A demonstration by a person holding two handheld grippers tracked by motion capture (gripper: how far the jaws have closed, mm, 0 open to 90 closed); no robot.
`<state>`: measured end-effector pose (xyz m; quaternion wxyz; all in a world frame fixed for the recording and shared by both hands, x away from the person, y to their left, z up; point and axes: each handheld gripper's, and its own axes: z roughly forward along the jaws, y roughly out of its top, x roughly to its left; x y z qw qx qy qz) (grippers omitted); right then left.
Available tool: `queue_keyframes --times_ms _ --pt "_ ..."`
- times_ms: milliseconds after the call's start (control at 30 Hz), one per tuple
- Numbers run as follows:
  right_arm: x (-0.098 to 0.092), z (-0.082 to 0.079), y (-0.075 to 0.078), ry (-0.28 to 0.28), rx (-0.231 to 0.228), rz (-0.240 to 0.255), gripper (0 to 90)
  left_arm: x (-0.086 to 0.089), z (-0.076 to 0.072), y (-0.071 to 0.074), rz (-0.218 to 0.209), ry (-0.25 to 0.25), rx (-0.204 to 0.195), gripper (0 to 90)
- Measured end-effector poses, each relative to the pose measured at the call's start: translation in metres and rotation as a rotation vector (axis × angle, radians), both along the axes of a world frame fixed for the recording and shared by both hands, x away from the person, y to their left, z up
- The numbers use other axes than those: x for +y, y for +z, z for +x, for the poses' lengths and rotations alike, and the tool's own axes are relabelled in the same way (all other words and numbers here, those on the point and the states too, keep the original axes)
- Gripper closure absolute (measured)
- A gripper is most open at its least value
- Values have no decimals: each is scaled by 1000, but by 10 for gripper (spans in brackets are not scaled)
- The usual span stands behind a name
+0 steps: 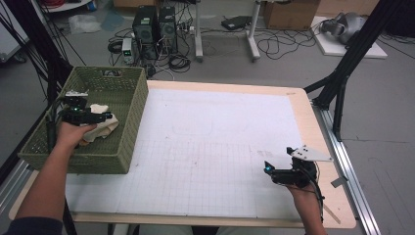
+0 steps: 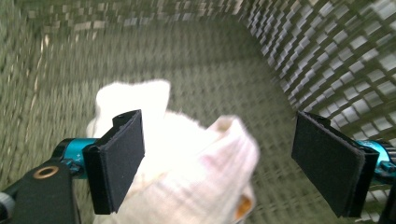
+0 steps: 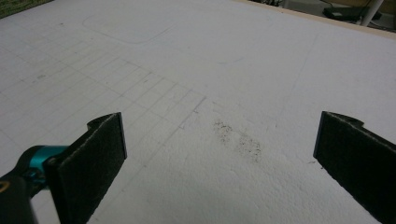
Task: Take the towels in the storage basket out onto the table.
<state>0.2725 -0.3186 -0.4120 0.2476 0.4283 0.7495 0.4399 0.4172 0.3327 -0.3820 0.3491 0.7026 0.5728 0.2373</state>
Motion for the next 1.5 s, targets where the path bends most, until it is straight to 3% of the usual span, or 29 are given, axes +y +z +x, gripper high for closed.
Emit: queue_keyframes --times_ms 100,167,333,367,400,467,667,733,867,1000,1100,1200,1300,1333,1367,1500 --pt "0 1 -1 0 -2 -2 15 1 2 -4 25 16 34 185" --pt "0 1 -1 7 0 -9 15 1 4 -8 48 13 83 185" --pt "1 1 -1 9 0 -11 15 -2 10 -16 149 11 168 200" --pt "0 1 -1 10 1 -11 15 -4 12 -20 193 -4 212 195" --pt "0 1 -1 10 2 -12 15 -4 12 -20 193 -4 212 188" --pt "0 1 -1 11 3 -12 15 -4 14 -25 241 -1 235 189" --pt "-1 2 -2 11 5 -15 15 -2 15 -26 255 25 244 263" --pt "0 2 -2 9 11 -11 15 -2 14 -26 258 23 248 325" --pt "-1 1 -2 11 8 -16 15 -1 13 -24 270 24 258 544" --pt "-1 0 -2 6 12 -12 15 3 12 -19 235 38 239 712" --pt "-4 0 -2 2 4 -12 15 4 11 -16 213 42 219 735" --pt "-5 -1 -1 -6 10 -4 15 6 9 -10 152 50 183 738" --pt "-6 -2 0 -6 0 -5 15 10 6 -3 69 65 124 741" --pt "-6 -2 1 -8 -2 -3 15 13 2 2 16 82 76 740" --pt "-6 -2 1 -9 -1 -1 15 13 2 2 16 82 76 741" --pt "-5 -2 1 -6 1 -1 15 17 -7 13 -66 74 -23 741"
